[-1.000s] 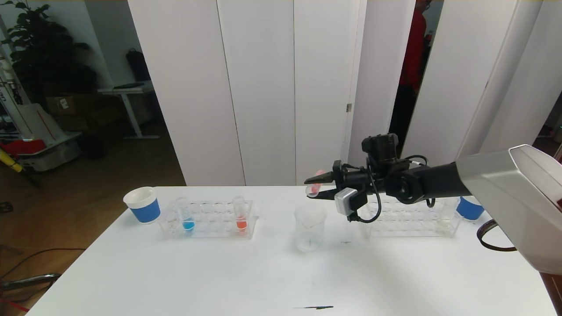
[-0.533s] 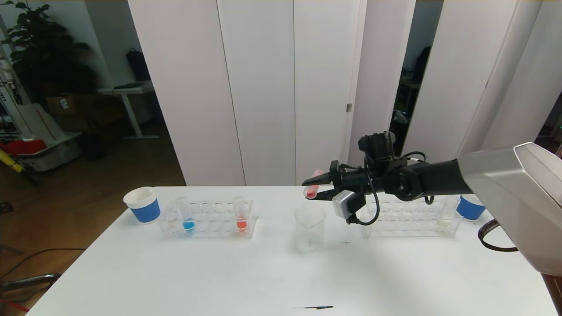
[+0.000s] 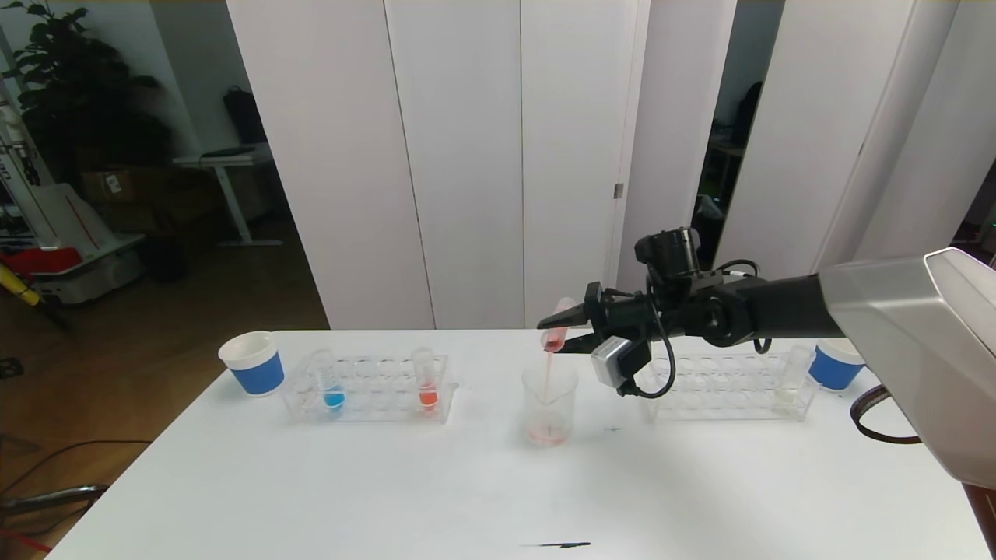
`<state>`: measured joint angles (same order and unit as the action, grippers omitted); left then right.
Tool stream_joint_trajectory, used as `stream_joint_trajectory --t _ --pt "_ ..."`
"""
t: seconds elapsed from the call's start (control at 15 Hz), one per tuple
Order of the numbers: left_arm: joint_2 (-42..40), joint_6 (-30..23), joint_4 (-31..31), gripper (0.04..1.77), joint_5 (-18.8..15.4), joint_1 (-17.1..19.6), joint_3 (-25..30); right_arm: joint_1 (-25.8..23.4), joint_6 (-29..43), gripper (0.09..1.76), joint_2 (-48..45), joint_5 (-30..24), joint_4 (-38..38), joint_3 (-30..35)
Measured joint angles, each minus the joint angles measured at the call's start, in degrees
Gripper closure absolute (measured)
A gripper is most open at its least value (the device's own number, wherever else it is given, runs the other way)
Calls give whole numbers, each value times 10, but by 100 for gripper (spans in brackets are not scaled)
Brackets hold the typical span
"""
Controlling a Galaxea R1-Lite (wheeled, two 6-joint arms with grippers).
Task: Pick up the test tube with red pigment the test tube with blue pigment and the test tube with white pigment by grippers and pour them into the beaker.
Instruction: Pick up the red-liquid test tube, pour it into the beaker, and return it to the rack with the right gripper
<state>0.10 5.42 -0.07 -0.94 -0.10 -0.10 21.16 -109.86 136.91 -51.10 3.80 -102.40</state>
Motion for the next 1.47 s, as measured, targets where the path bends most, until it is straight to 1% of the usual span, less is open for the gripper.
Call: stream_joint_trajectory --t 0.13,0.27,0.47,0.6,0.8,1.07,1.47 --pt "0 0 0 6 0 0 0 -1 -11 127 -1 5 -11 -2" --pt "0 0 0 6 0 0 0 -5 -39 127 -1 10 -47 -16" --pt "0 0 0 6 0 0 0 -9 -81 127 2 18 -110 -60" --pt "0 0 0 6 0 0 0 -10 -95 127 5 21 -131 -86" --pt "0 0 0 6 0 0 0 -10 -108 127 9 30 -142 -104" --pt "0 0 0 6 0 0 0 -9 -131 127 10 39 -157 -109" --pt "0 0 0 6 0 0 0 -1 -148 127 11 50 -158 -111"
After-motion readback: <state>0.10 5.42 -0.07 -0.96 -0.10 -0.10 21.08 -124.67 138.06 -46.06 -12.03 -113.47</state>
